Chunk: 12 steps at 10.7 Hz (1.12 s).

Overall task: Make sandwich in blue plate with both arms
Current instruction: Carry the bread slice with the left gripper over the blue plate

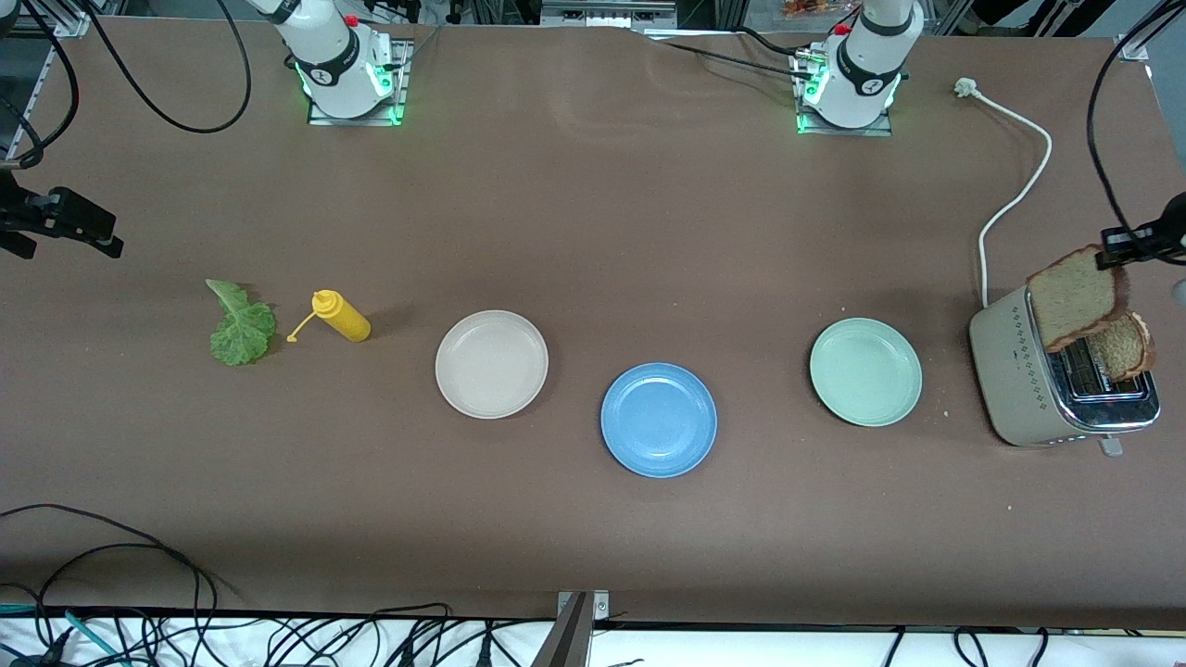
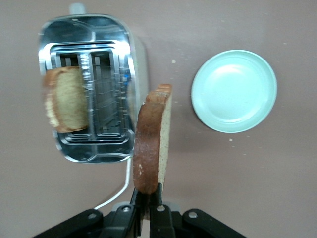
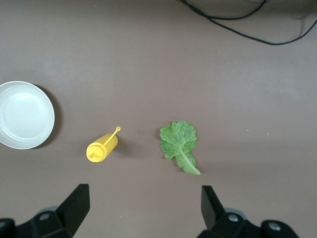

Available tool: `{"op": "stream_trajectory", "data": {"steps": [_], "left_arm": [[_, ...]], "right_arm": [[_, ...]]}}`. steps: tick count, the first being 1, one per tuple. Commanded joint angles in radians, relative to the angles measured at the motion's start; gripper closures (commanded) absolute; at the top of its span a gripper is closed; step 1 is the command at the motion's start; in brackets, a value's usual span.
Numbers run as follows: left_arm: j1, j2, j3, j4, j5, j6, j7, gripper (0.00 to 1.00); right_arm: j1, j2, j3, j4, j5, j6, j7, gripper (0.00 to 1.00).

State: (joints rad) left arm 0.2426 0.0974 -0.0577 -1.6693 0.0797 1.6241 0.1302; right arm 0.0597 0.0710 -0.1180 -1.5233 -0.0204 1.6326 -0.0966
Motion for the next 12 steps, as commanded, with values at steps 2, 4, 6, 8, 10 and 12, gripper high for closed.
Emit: {"op": "stream_trajectory", "data": {"steps": [2,4,6,8,10,12], "left_arm": [[-0.025,0.042,-0.022,0.013,-0.197,-0.007,-0.079,1.0],[-0.116,0.076,-0.022,0.003,-0.231,0.043,-0.166,1.0],[-0.154,0.128,-0.022,0.003,-0.372,0.079,-0.213,1.0],[-0.202,0.18,-0.022,-0.004,-0.528,0.17,-0.212,1.0],[-0.277,0.281,-0.039,0.003,-0.672,0.288,-0.205,1.0],[-0.368,0.332,-0.05,0.003,-0.724,0.439,-0.208,1.0]], "right_arm": [[-0.001,-0.011,0.001,0.002,-0.004,-0.014,-0.012,0.0],[-0.001,-0.011,0.0,0.002,-0.004,-0.014,-0.012,0.0],[-0.001,-0.011,0.0,0.002,-0.004,-0.014,-0.012,0.0],[-0.001,-0.011,-0.002,0.002,-0.004,-0.014,-0.011,0.0],[-0.001,-0.011,-0.002,0.002,-0.004,-0.014,-0.012,0.0],[-0.001,-0.011,-0.002,0.002,-0.004,-0.014,-0.012,0.0]]}}
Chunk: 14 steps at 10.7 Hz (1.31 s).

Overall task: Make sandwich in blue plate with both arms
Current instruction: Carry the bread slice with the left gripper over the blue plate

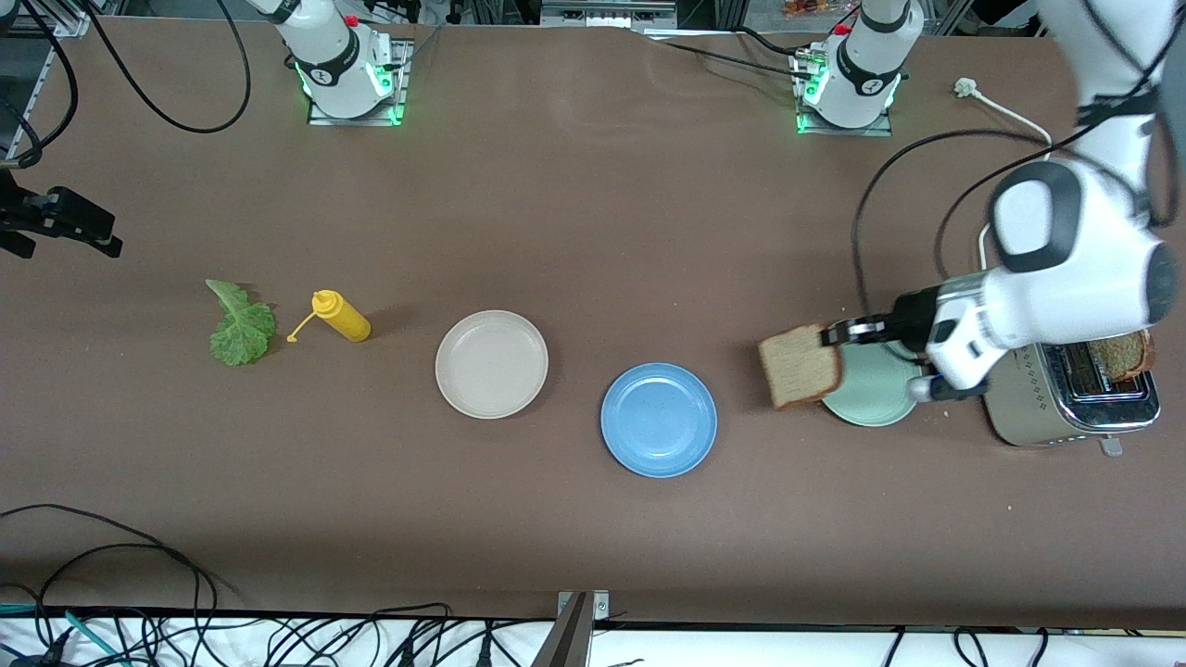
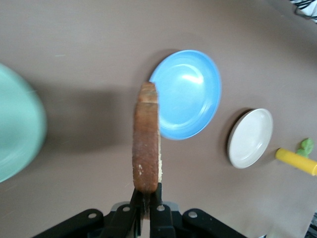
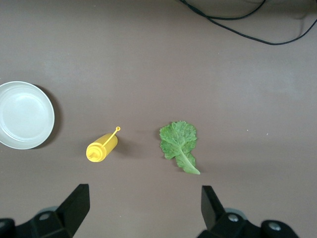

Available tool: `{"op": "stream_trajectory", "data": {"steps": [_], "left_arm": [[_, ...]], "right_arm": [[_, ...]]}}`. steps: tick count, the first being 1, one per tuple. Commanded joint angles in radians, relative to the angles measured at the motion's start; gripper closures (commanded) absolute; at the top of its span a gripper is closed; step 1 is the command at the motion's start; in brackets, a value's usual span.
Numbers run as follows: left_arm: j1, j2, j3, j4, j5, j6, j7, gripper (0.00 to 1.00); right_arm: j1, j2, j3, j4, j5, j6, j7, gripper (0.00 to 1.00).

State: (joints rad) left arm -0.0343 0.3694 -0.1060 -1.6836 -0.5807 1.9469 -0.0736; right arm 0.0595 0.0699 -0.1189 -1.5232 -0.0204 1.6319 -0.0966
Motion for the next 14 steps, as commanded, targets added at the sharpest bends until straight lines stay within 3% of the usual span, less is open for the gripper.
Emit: {"op": "stream_trajectory", "data": {"steps": [1,4,9,14], "left_arm": [[-0.11,0.077,-0.001,0.024,-0.07,0.124,0.004,1.0],[-0.174,0.15,-0.004,0.053,-0.115,0.246,0.006,1.0],[-0.263,0.322,-0.004,0.238,-0.143,0.329,-0.003,1.0],[-0.309,0.37,-0.004,0.237,-0.143,0.389,0.011,1.0]], "right_arm": [[-0.001,-0.01,0.001,0.001,-0.004,-0.014,-0.012,0.0],[-0.001,-0.01,0.001,0.001,-0.004,-0.014,-0.012,0.0],[-0.001,-0.01,0.001,0.001,-0.004,-0.014,-0.012,0.0],[-0.001,-0.01,0.002,0.001,-0.004,-0.014,-0.012,0.0]]}}
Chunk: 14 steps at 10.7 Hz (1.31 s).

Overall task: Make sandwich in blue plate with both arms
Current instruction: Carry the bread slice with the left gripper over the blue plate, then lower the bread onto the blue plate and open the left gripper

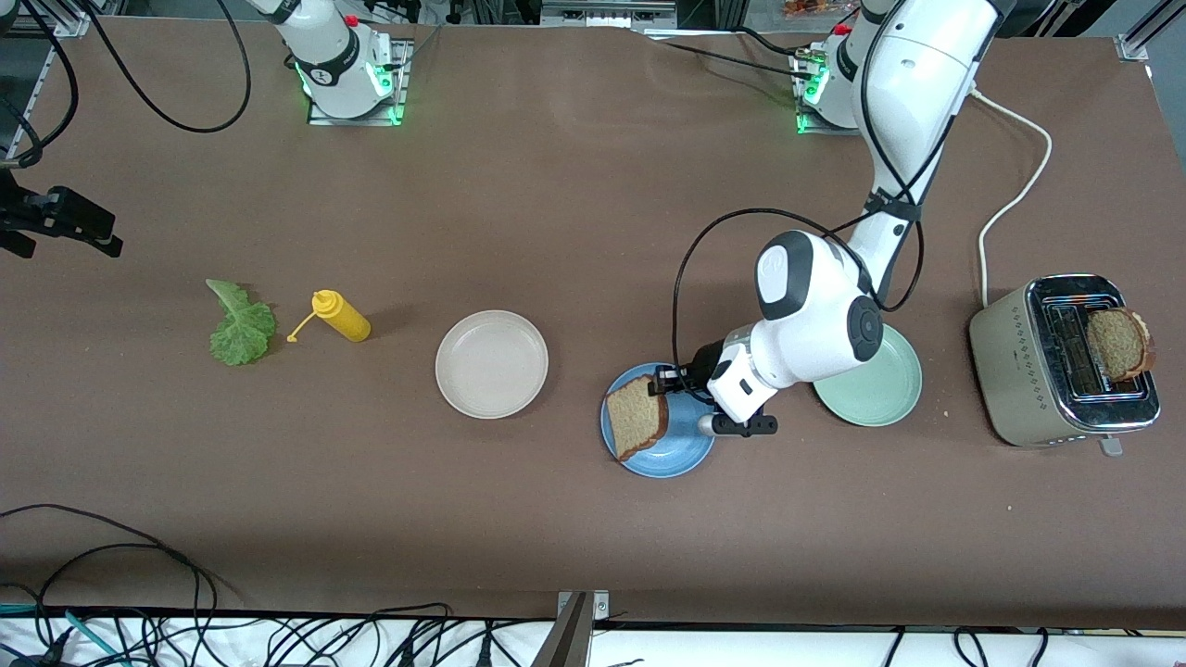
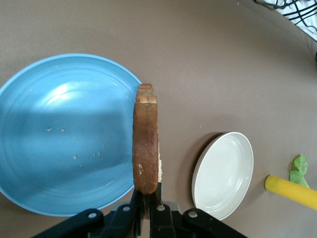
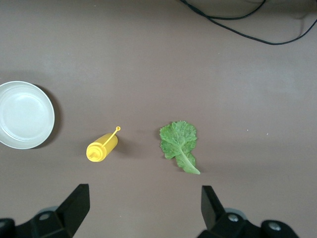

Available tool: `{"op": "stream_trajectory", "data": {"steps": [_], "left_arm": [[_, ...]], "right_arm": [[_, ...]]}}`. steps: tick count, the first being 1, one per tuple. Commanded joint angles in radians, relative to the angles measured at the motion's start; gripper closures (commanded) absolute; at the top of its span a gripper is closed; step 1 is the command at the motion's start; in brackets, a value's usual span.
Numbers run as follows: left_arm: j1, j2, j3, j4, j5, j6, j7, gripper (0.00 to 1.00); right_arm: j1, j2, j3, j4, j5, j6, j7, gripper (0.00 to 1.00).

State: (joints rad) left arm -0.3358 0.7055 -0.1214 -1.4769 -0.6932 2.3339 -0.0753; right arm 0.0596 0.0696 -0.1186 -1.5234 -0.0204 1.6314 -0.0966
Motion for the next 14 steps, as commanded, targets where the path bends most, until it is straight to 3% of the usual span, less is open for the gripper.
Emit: {"op": "stream_trajectory", "data": {"steps": [1,4,14], "left_arm": [[-0.009,0.041,0.011,0.027,-0.029,0.002,0.025,1.0],[0.004,0.038,0.019,0.02,-0.037,-0.002,0.123,1.0],[0.021,0.063,0.019,0.013,-0.049,-0.015,0.123,1.0]], "right_arm": [[-0.001,-0.01,0.002,0.002,-0.004,-0.013,-0.012,0.0],[-0.001,-0.01,0.002,0.002,-0.004,-0.013,-0.012,0.0],[-0.001,-0.01,-0.001,0.002,-0.004,-0.013,-0.012,0.0]]}}
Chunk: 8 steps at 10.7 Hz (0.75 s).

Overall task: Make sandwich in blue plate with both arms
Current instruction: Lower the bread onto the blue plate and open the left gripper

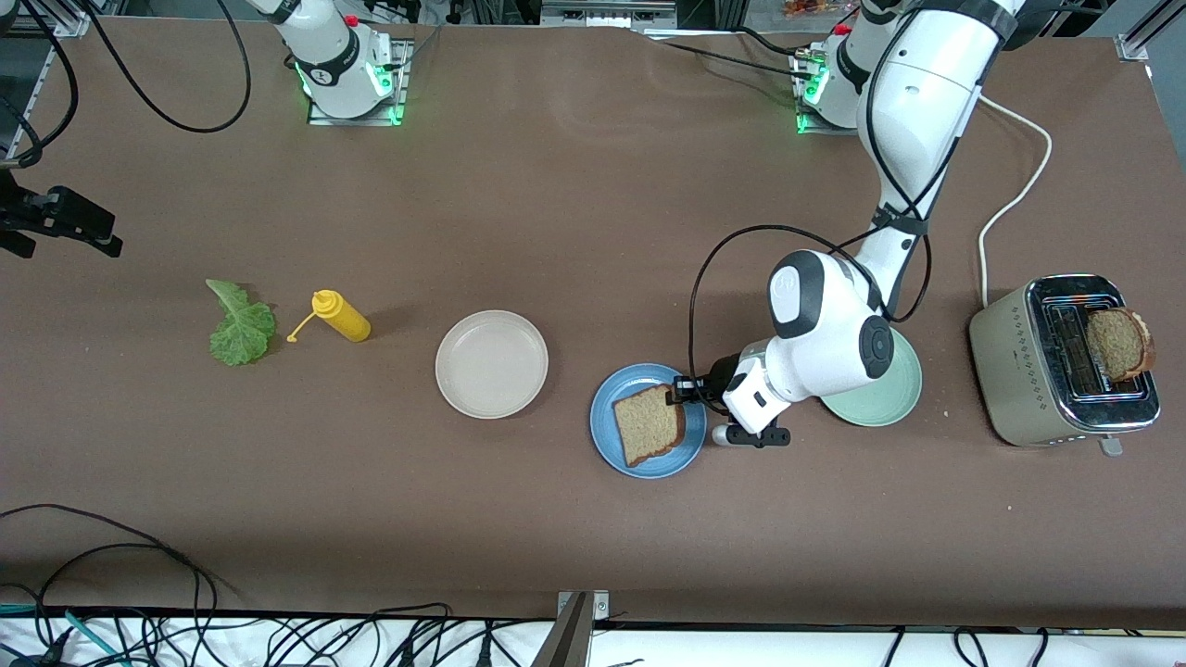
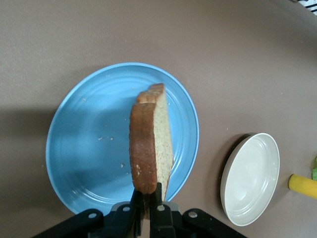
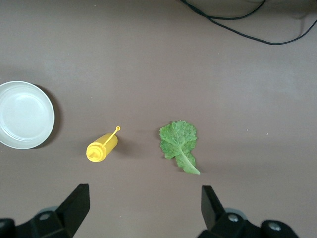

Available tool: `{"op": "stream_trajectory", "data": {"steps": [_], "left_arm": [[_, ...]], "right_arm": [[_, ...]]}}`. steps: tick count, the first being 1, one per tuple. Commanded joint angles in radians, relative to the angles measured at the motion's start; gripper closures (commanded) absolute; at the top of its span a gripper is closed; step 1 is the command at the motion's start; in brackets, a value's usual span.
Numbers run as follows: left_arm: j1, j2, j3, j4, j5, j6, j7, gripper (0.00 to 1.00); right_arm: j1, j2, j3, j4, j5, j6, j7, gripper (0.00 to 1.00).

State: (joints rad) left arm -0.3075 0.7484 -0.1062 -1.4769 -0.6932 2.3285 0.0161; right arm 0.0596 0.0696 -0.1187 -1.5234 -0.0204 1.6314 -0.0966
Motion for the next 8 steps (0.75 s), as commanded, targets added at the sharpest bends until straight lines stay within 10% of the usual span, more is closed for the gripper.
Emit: {"op": "stream_trajectory", "data": {"steps": [1,3,5,6,7,8], "left_arm": [[-0.005,0.026,0.003,0.013,-0.051,-0.009,0.031,1.0],[0.001,0.045,0.003,0.012,-0.049,-0.009,0.036,1.0],[0.001,0.065,0.003,0.01,-0.037,-0.008,0.039,0.76],[0.001,0.071,0.005,0.009,-0.038,-0.008,0.077,0.61],[0.002,0.075,0.01,0.007,-0.048,-0.005,0.156,0.12],[0.01,0.077,0.026,-0.002,-0.051,-0.003,0.256,0.0]], "right_arm": [[-0.001,-0.01,-0.001,0.002,-0.004,-0.013,-0.012,0.0],[-0.001,-0.01,-0.001,0.002,-0.004,-0.013,-0.012,0.0],[-0.001,-0.01,0.001,0.002,-0.004,-0.013,-0.012,0.0],[-0.001,-0.01,0.001,0.002,-0.004,-0.013,-0.012,0.0],[-0.001,-0.01,0.001,0.002,-0.004,-0.013,-0.012,0.0],[-0.001,-0.01,0.001,0.002,-0.004,-0.013,-0.012,0.0]]}}
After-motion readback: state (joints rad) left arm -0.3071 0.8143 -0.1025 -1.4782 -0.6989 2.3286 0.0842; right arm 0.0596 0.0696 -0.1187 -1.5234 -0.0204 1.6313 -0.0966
